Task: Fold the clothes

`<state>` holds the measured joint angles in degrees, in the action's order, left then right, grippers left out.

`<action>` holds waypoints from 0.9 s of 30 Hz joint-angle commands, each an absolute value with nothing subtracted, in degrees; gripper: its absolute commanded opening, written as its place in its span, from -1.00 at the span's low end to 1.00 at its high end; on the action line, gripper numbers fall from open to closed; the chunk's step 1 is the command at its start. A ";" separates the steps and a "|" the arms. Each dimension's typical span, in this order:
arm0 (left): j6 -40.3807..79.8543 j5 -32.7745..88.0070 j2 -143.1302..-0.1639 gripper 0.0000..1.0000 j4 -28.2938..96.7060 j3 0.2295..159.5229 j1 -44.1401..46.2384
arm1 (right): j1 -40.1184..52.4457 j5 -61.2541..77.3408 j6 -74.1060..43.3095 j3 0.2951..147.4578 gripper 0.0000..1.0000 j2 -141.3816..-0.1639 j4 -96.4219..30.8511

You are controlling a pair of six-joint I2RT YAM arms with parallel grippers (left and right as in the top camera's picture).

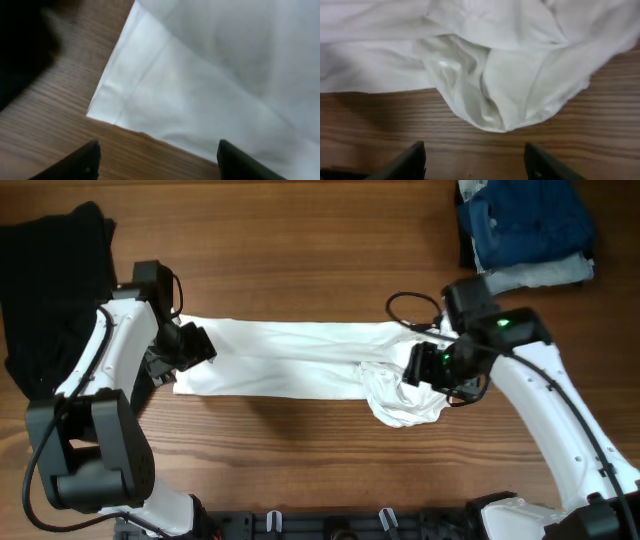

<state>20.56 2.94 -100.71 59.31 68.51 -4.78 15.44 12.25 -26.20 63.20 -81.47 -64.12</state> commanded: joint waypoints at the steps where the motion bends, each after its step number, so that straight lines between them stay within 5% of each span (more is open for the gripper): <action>1: 22.15 3.60 -100.38 0.43 54.72 64.99 -4.60 | 20.51 11.46 -29.80 57.43 0.18 -81.14 -58.48; 6: 22.17 3.57 -100.40 0.40 51.62 61.60 -4.60 | 24.71 10.31 -36.16 51.07 -0.08 -81.14 -57.49; 17: 22.13 3.57 -100.40 0.42 49.87 61.43 -4.60 | 28.53 2.31 -35.79 47.77 -0.06 -82.81 -48.99; 27: 22.13 3.57 -100.40 0.43 49.84 61.43 -4.60 | 28.56 5.13 -22.22 46.37 -0.04 -90.19 -41.78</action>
